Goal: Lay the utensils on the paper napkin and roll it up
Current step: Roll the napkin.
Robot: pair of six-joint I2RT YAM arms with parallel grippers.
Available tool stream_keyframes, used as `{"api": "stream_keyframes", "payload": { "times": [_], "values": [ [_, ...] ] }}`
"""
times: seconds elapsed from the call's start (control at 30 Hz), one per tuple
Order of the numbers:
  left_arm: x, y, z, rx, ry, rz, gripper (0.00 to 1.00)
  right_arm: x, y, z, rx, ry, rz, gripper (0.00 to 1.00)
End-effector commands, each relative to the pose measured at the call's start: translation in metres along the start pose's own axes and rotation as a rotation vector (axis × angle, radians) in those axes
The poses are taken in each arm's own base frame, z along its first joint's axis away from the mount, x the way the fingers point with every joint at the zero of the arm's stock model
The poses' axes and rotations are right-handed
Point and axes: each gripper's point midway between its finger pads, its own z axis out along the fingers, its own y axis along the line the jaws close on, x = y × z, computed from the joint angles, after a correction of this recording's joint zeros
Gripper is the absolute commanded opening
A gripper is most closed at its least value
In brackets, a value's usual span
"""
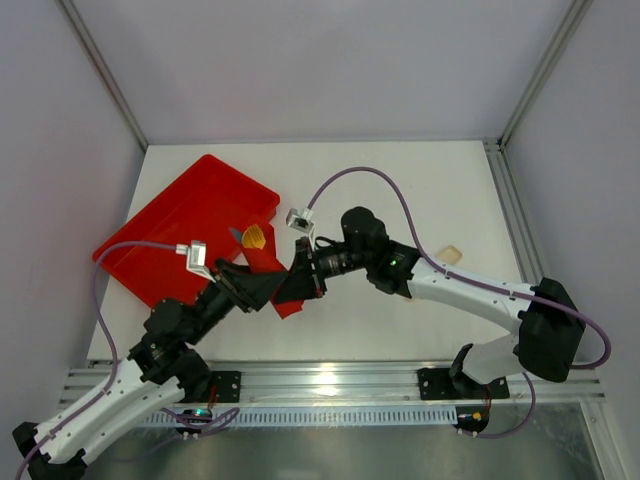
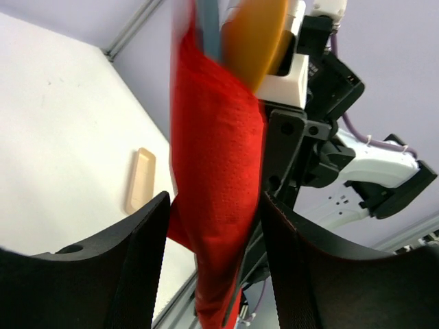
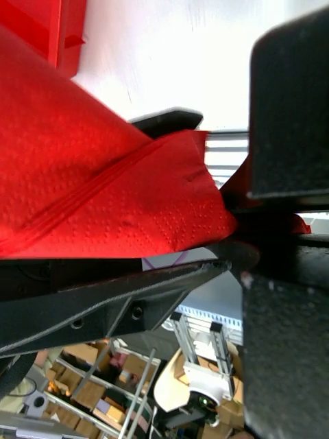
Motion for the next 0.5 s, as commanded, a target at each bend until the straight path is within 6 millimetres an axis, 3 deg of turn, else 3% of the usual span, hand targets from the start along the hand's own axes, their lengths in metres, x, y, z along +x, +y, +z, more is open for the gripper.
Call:
{"api": "stream_keyframes", "payload": {
  "times": [0.0,0.23,0.47],
  "values": [
    [-0.0072,0.001,-0.0051,-0.034,-0.007,0.04,0.6,-0.0125,0.0126,0.0007,-0.044,-0.03,-0.042,0.04],
    [-0.0048,0.0059,-0.0067,-0.052,0.0,0.046,0.59,-0.0144,0.0106,0.0015,-0.041,-0.047,-0.043,0.04],
    [-0.0058,0.0056,-0.0084,-0.047,-0.007,0.053,0.64,-0.0172,0.0123,-0.0017,-0.029,-0.072,-0.053,0.04]
  ]
}}
